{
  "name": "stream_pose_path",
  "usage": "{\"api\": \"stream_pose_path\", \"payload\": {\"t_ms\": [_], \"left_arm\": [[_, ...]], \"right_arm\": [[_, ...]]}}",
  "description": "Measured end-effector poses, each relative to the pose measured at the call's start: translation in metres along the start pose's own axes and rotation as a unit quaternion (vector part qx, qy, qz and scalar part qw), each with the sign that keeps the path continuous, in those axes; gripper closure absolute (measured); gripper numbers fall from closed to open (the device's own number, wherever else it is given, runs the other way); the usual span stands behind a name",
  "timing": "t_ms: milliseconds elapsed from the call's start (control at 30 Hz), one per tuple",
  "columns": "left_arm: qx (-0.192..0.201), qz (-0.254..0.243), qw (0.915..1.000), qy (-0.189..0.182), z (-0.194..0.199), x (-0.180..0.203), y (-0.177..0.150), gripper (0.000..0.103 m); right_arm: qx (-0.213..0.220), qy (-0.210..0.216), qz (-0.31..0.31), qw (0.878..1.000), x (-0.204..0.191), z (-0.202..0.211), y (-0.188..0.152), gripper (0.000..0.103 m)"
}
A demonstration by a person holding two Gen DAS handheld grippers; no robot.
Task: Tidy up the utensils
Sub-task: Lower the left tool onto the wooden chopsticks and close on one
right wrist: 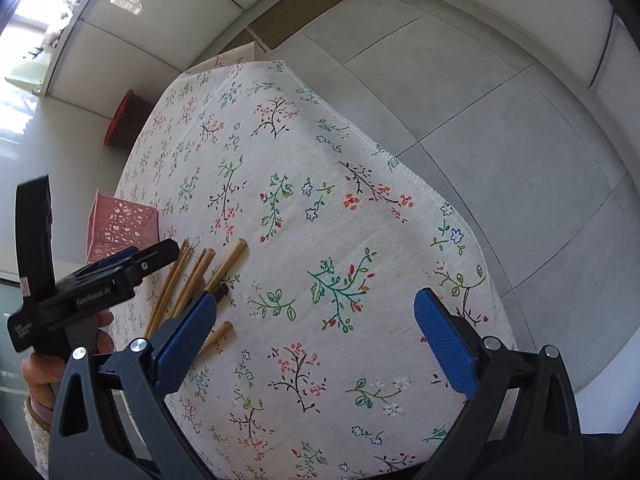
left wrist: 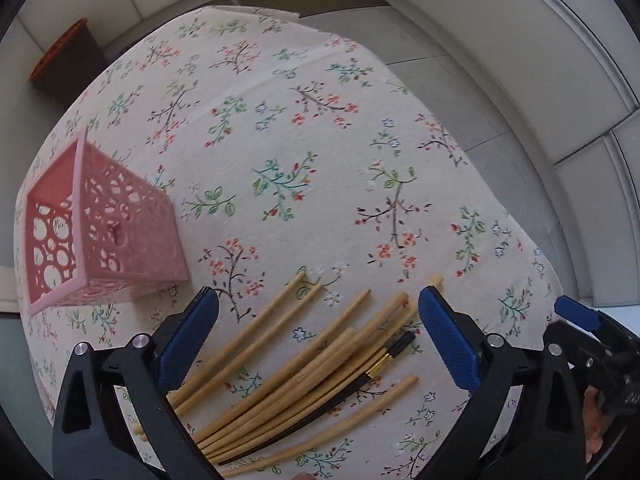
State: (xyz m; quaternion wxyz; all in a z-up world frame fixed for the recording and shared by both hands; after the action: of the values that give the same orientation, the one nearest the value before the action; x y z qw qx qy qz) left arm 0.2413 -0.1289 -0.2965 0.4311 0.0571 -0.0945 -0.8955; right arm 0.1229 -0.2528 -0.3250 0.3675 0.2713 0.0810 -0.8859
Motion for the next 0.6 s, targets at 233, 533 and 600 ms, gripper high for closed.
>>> {"api": "stream_pose_path", "payload": {"t_ms": [233, 533, 600], "left_arm": [[-0.05, -0.027, 0.9978, -0.035, -0.01, 0.028, -0.007, 0.022], [-0.08, -0.084, 0.9926, -0.036, -0.041, 0.066, 0.0, 0.067], [-0.08, -0.097, 0.9914, -0.036, -0.043, 0.076, 0.002, 0.077]], "right_arm": [[0.014, 0.001, -0.015, 1.0, 0.008, 0.004, 0.006, 0.007], [0.016, -0.01, -0.023, 1.0, 0.016, 0.004, 0.006, 0.007], [0.011, -0.011, -0.02, 1.0, 0.015, 0.002, 0.004, 0.007]]}}
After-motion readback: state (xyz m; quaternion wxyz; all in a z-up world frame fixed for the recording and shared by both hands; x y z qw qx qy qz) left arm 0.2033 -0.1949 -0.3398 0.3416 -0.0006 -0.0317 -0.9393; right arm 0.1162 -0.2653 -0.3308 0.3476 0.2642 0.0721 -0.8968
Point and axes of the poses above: each gripper's, at about its wrist camera, not at the fingertips, and z roughly against the way its jaws point, x to its right, y to its top, the point moved 7 cm from there along -z, roughly the way its jaws point, and after that the axes turned 9 degrees about -z, right-handed, at the moved point
